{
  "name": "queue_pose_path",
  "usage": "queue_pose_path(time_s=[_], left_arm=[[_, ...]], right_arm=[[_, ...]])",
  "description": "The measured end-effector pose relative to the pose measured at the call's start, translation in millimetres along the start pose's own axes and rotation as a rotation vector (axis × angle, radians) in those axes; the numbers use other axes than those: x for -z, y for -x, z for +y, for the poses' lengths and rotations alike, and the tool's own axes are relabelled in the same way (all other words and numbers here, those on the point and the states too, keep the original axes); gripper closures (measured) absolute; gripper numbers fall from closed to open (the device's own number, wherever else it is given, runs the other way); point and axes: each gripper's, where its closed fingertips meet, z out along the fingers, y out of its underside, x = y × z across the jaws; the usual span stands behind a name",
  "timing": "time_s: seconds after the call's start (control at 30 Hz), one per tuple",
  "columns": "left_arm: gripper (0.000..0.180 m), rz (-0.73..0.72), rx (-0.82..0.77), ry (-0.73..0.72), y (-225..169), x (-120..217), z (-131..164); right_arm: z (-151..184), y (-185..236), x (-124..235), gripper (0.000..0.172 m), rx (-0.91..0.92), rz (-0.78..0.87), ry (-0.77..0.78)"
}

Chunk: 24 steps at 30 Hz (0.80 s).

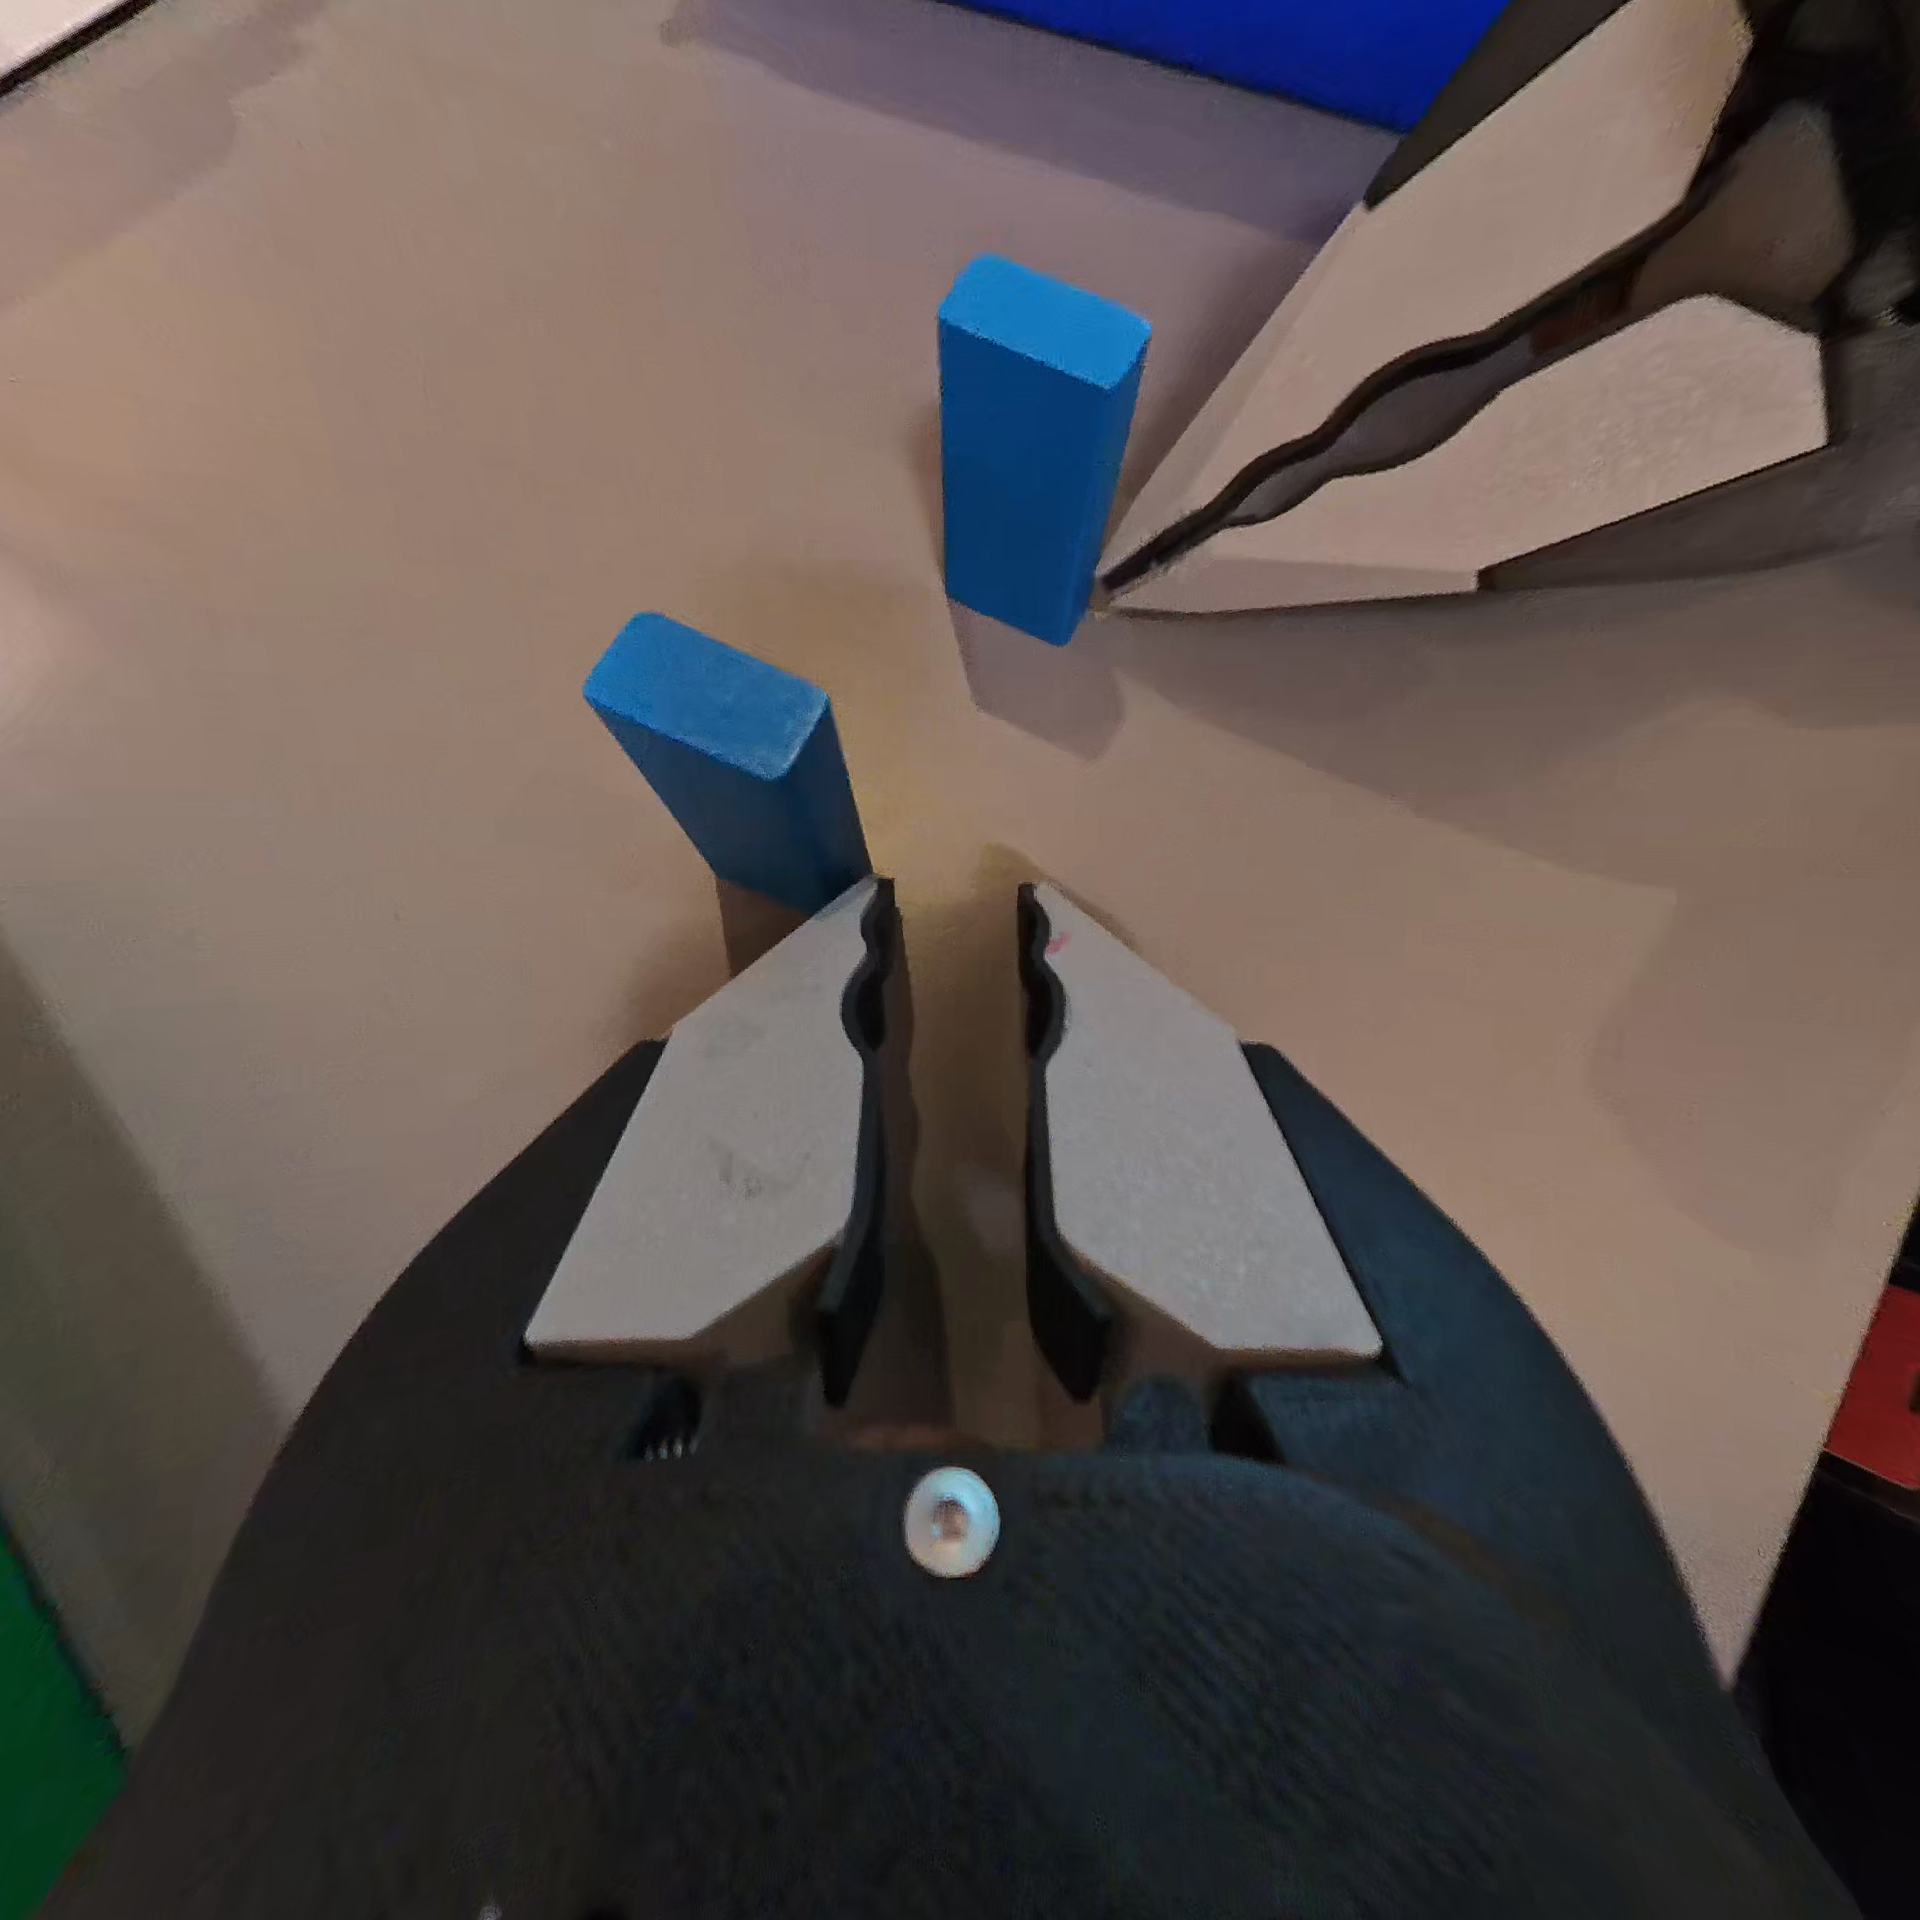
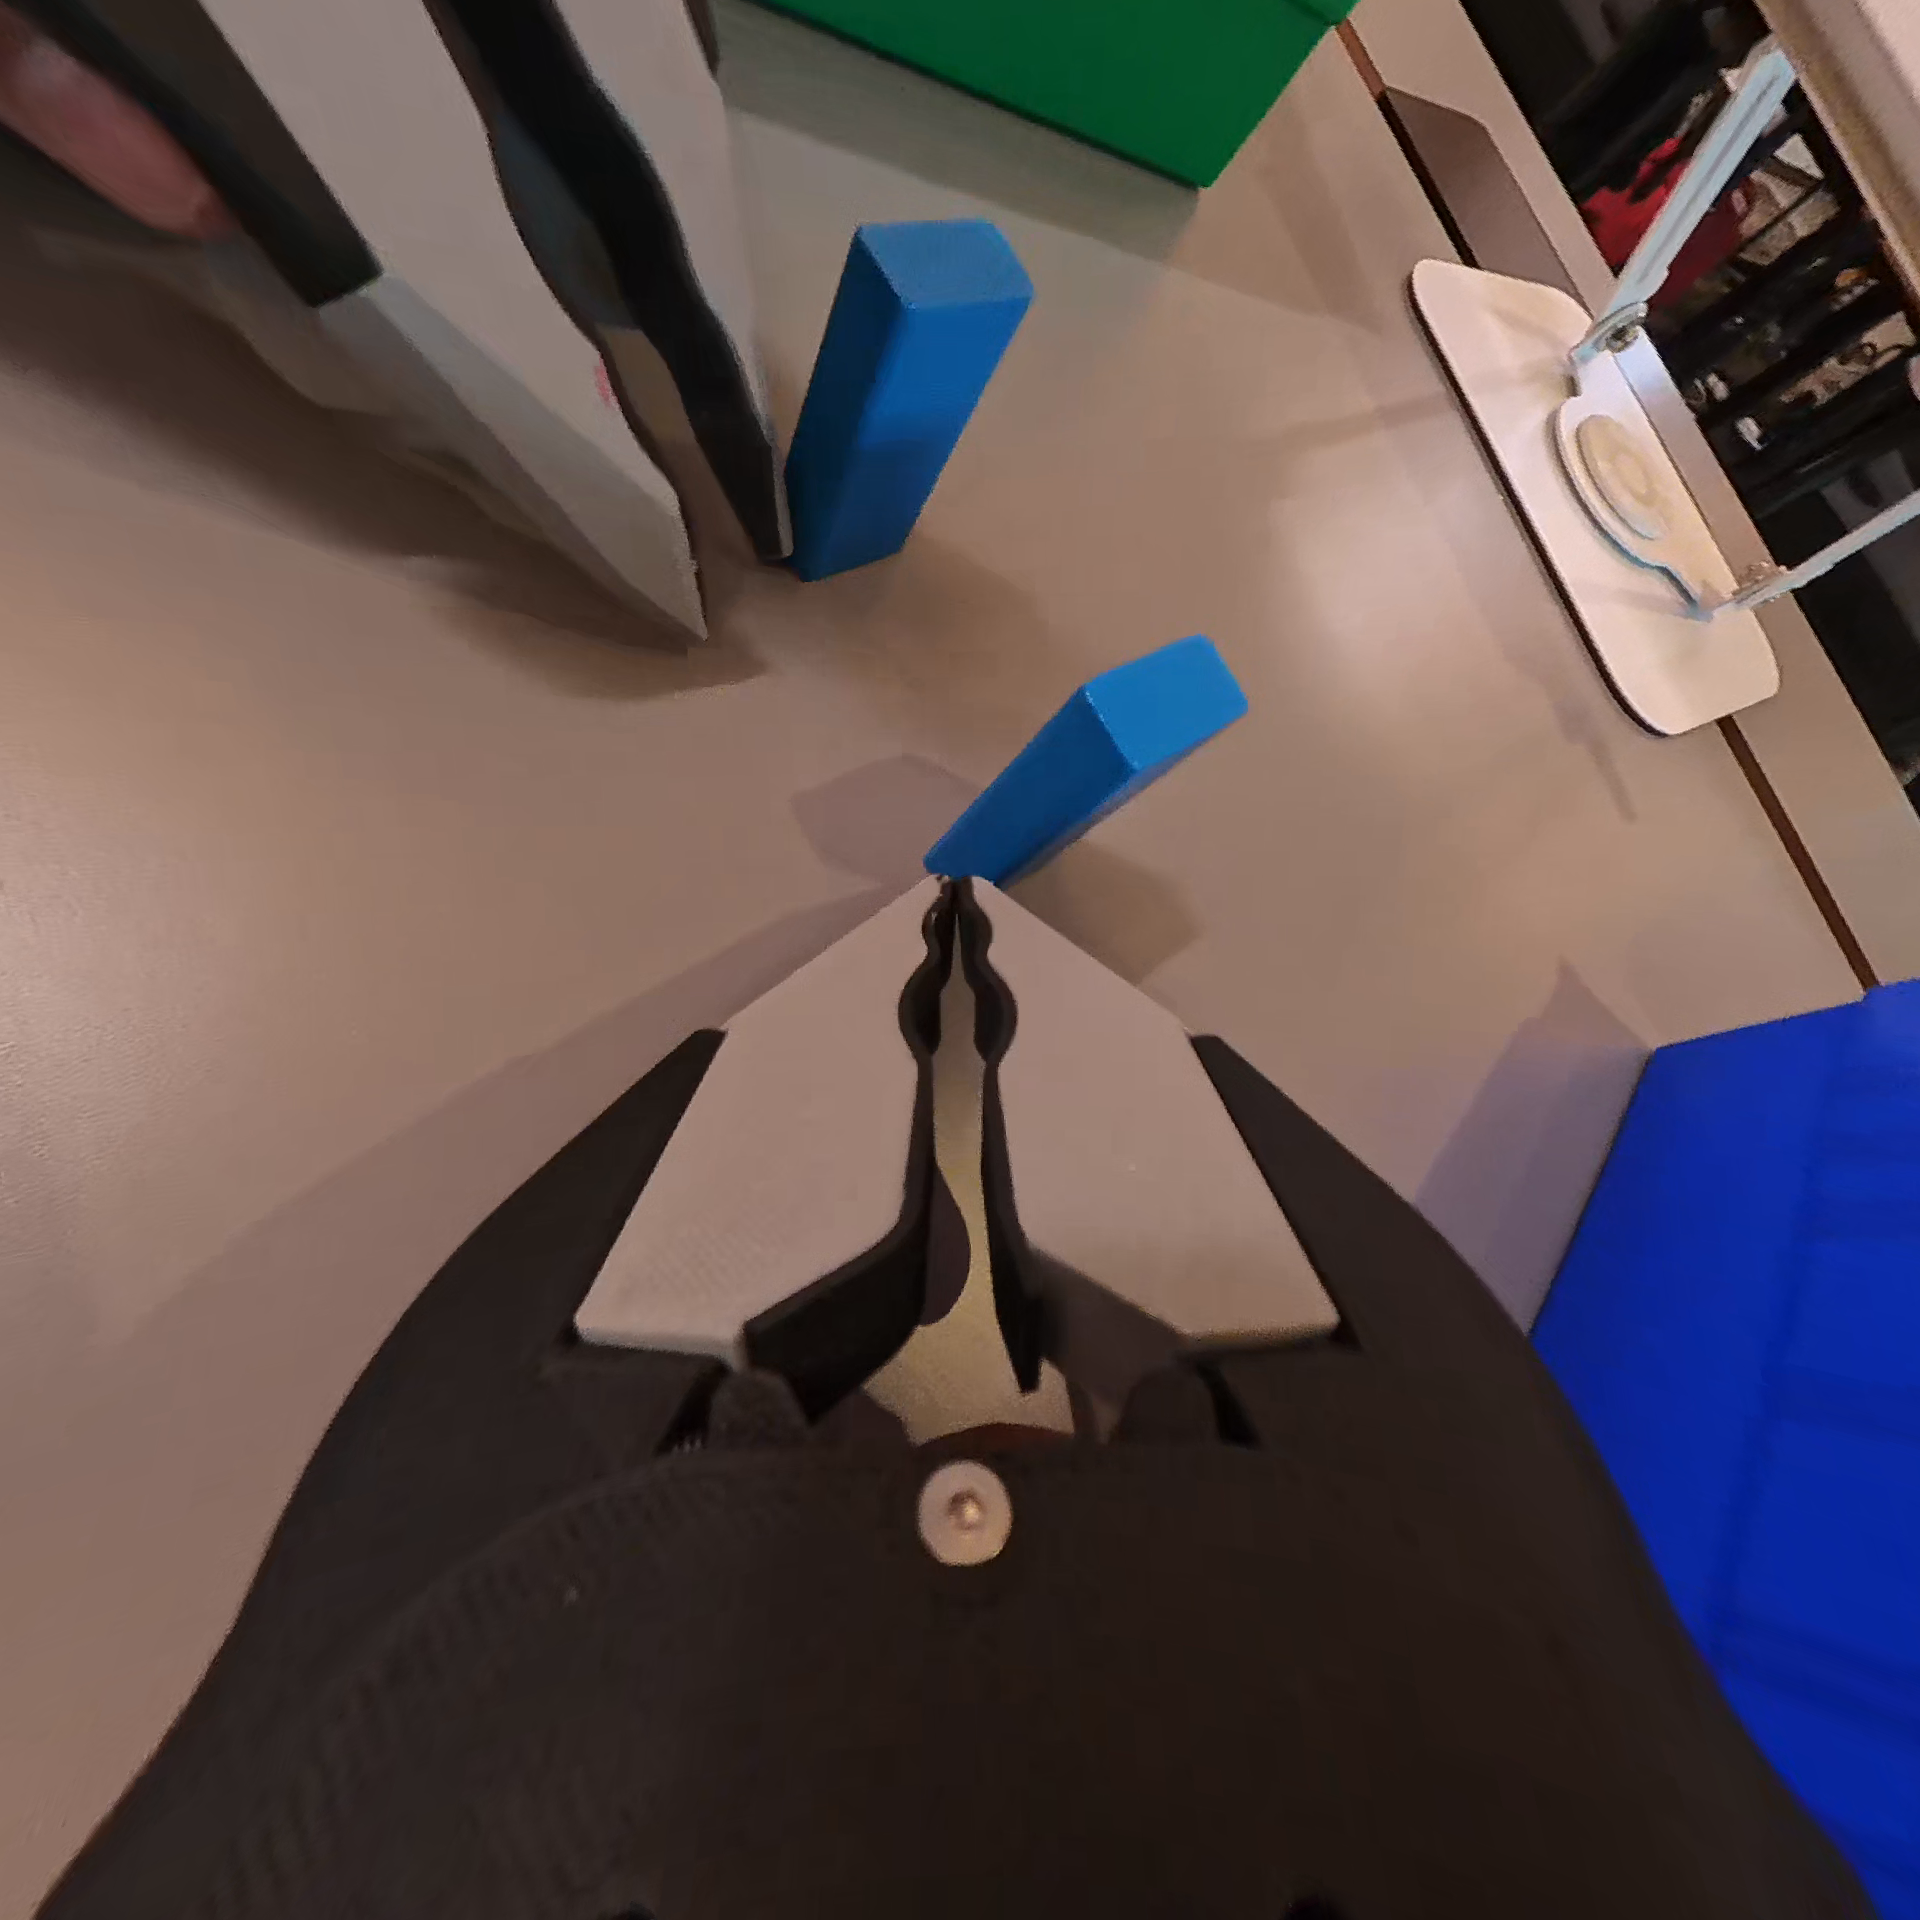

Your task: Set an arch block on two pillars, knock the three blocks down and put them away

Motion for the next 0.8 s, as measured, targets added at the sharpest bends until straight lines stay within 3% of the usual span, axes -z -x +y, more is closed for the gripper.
queue_pose_path(time_s=[0.37,0.8], left_arm=[[0.158,-0.132,0.013,0.003,19,-2,-2],[0.154,-0.057,0.016,0.045,10,5,7]], right_arm=[[0,-5,10,0.172,-0.058,-0.010,-0.046],[2,4,-7,0.172,0.025,-0.018,0.034]])
